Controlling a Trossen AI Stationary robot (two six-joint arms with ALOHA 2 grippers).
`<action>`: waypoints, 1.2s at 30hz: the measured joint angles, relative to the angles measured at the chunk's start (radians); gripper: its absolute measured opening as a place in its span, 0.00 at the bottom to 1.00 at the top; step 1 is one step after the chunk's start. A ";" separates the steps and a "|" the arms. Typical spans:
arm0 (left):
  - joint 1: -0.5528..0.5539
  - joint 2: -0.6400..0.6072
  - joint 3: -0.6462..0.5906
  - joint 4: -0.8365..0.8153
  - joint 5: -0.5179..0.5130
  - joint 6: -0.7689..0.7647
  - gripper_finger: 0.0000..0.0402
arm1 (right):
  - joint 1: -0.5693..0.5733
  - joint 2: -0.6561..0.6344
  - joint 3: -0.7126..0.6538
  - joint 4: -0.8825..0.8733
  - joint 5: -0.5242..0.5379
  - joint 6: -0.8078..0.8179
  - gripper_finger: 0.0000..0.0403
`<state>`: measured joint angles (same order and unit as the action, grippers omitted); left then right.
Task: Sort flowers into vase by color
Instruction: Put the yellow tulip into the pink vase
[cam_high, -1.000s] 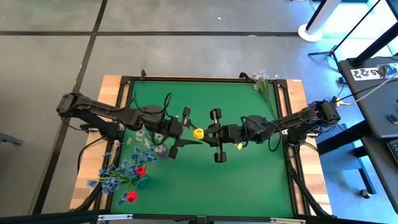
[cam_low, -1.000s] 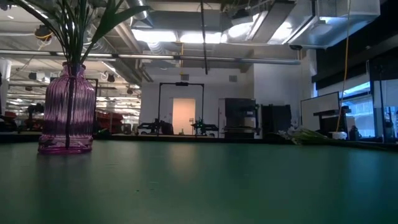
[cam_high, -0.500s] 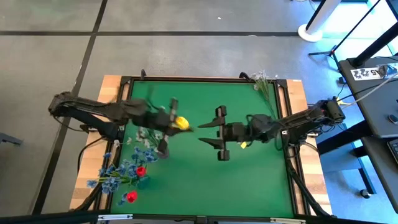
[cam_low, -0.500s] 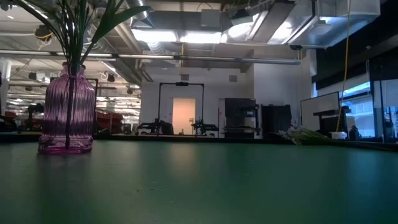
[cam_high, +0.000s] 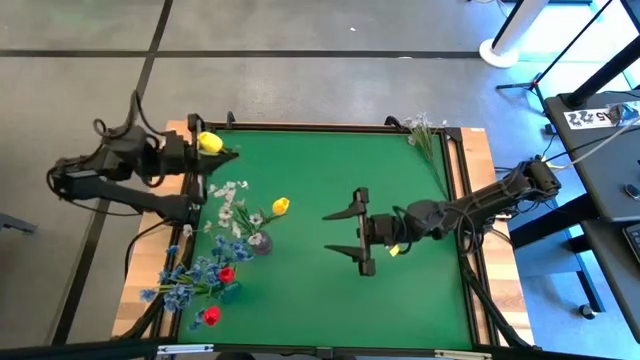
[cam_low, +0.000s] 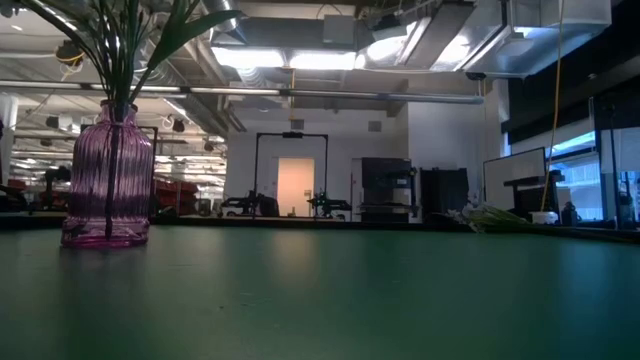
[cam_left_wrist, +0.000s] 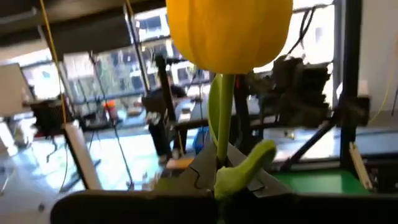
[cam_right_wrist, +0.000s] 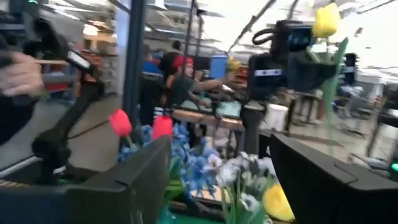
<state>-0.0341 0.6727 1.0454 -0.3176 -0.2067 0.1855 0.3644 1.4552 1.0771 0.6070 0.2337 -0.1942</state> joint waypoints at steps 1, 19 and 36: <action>0.004 0.000 0.000 -0.022 0.000 -0.011 0.01 | 0.006 0.006 0.000 0.009 0.026 0.004 0.67; -0.064 0.049 -0.068 -0.125 0.250 -0.318 0.01 | 0.054 0.011 0.001 -0.063 0.175 0.007 0.64; -0.070 0.058 -0.190 0.007 0.139 -0.442 0.01 | 0.054 0.011 0.001 -0.140 0.175 0.006 0.64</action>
<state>-0.1040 0.7306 0.8558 -0.3102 -0.0675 -0.2561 0.4187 1.4662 1.0782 0.4670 0.4084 -0.1886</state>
